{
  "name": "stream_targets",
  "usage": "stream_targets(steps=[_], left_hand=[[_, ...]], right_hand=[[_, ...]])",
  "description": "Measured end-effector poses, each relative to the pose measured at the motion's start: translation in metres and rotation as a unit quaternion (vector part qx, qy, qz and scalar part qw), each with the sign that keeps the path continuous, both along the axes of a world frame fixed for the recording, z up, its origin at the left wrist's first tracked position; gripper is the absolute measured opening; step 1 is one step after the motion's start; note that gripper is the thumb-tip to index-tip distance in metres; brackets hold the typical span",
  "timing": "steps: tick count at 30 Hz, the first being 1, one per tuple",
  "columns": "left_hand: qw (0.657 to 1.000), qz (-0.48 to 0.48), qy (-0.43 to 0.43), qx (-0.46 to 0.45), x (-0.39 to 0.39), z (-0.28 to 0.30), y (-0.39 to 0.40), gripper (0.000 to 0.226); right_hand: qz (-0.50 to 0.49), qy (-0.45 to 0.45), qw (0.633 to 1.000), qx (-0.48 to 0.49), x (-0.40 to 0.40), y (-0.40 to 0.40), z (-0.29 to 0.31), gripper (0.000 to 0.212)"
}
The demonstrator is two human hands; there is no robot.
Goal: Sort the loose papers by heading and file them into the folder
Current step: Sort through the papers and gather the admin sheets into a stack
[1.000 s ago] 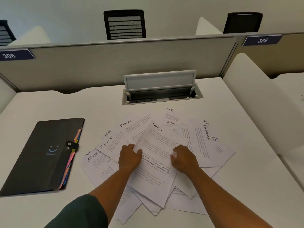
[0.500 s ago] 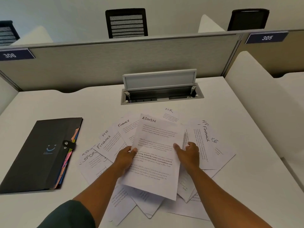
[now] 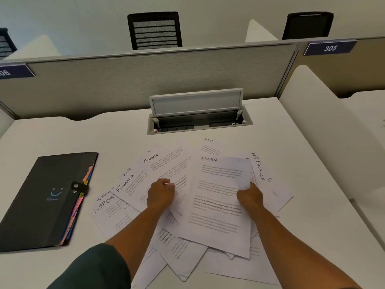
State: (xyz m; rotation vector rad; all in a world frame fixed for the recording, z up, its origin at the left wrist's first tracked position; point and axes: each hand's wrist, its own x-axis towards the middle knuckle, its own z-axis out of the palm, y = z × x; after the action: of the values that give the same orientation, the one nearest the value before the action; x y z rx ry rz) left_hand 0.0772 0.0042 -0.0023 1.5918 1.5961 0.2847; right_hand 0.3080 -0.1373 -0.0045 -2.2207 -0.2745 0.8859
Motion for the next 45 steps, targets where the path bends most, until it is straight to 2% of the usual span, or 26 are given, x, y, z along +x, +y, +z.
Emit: stream_targets(steps=[4,6,8,9,13,19,23,28,30,34,39,42,45], left_hand=[[0.999,-0.032,-0.002,-0.016,0.013,0.002,-0.003,0.039],[0.998,-0.046,-0.016,-0.046,0.017,0.001,-0.003,0.031],[0.995,-0.056,-0.030,-0.075,0.022,-0.002,-0.003,0.013],[0.993,-0.065,-0.037,-0.089,0.025,0.001,-0.005,0.012],[0.988,-0.094,-0.047,-0.115,0.037,0.004,-0.011,0.030],[0.976,-0.140,-0.050,-0.159,0.052,0.008,-0.017,0.022],[0.974,-0.131,-0.057,-0.175,0.062,0.013,-0.022,0.045],[0.971,-0.158,-0.069,-0.165,0.067,0.009,-0.028,0.036],[0.973,-0.174,-0.051,-0.142,0.067,0.003,-0.027,0.025],[0.974,-0.182,-0.014,-0.131,0.069,0.001,-0.029,0.017],[0.986,-0.125,0.028,-0.105,0.061,0.002,-0.021,0.005],[0.990,-0.090,0.039,-0.104,0.050,0.003,-0.013,0.032],[0.990,-0.082,0.042,-0.109,0.040,0.000,-0.006,0.037]], right_hand=[[0.012,-0.011,0.999,-0.034,0.008,-0.002,0.002,0.051],[0.012,-0.016,0.999,-0.046,0.009,-0.001,0.003,0.056],[0.012,-0.019,0.998,-0.055,0.009,-0.001,0.004,0.060],[0.013,-0.021,0.998,-0.060,0.009,-0.001,0.004,0.060],[0.013,-0.032,0.996,-0.078,0.009,-0.004,0.007,0.061],[-0.004,-0.039,0.995,-0.089,0.009,-0.009,0.009,0.063],[-0.033,-0.051,0.993,-0.099,0.009,-0.016,0.009,0.064],[-0.062,-0.066,0.989,-0.117,0.014,-0.025,0.009,0.064],[-0.068,-0.069,0.989,-0.112,0.014,-0.027,0.010,0.064],[-0.075,-0.085,0.989,-0.100,0.014,-0.025,0.012,0.064],[-0.075,-0.084,0.987,-0.111,0.015,-0.024,0.012,0.060],[-0.070,-0.085,0.986,-0.124,0.015,-0.026,0.010,0.053],[-0.072,-0.082,0.986,-0.127,0.014,-0.025,0.008,0.050]])
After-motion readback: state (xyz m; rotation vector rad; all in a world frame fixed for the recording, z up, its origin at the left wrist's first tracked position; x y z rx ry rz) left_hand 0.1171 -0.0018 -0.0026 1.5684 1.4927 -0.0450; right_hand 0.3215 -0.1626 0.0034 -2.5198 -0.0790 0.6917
